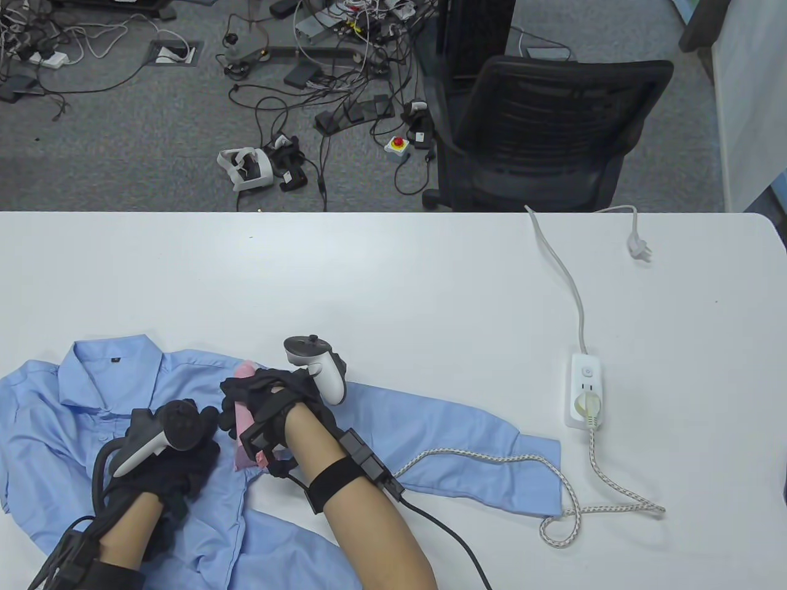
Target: Iron long-sleeve shirt with electric iron on table
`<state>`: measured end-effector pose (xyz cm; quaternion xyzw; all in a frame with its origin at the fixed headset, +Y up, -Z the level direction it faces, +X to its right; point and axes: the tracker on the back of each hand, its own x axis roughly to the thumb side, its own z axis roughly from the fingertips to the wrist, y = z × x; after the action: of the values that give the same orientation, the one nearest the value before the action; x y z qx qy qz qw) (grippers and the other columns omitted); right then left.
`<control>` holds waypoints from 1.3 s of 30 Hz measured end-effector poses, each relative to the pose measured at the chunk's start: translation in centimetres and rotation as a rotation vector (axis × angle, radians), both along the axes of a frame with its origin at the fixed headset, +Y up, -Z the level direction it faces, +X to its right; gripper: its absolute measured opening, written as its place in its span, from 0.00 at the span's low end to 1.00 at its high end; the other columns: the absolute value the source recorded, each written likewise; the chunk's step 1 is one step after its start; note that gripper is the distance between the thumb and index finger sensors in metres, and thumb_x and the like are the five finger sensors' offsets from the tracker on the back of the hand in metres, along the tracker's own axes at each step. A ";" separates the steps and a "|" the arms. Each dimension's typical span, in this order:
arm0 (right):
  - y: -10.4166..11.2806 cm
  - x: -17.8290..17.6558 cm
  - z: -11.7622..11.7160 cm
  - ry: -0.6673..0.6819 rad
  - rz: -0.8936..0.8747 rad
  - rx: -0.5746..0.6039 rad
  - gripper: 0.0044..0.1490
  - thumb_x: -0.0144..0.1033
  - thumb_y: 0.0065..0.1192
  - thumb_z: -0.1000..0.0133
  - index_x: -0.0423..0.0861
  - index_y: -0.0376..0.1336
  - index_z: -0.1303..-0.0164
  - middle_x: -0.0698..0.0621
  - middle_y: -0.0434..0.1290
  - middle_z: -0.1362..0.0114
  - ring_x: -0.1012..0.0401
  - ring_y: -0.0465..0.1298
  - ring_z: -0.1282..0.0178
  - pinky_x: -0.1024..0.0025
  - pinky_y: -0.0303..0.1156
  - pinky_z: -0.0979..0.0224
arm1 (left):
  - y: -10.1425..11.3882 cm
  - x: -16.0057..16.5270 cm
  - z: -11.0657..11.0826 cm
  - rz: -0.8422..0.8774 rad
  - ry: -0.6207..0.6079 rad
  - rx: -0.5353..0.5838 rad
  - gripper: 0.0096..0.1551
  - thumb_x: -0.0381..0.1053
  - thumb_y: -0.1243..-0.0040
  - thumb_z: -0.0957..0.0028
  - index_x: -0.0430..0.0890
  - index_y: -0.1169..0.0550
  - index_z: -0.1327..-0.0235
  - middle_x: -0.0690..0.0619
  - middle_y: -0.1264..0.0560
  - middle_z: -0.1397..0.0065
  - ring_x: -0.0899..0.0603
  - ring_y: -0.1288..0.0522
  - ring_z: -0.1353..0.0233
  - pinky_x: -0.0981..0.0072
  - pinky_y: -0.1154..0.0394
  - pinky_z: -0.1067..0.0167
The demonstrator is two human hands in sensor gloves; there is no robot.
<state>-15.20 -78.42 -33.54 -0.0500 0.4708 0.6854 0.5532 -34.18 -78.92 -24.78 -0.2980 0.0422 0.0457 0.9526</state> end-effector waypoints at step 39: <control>0.2 8.0 1.3 -0.139 0.036 -0.051 0.40 0.54 0.57 0.50 0.40 0.52 0.38 0.52 0.66 0.42 0.62 0.81 0.46 0.66 0.79 0.38 | 0.0 -0.1 0.2 0.009 -0.003 -0.014 0.39 0.72 0.61 0.44 0.67 0.59 0.25 0.57 0.69 0.15 0.41 0.71 0.17 0.31 0.68 0.28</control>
<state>-7.21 -78.19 -32.29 -0.1201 0.4473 0.6780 0.5708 -34.26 -78.88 -24.61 -0.3051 0.0396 0.0491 0.9502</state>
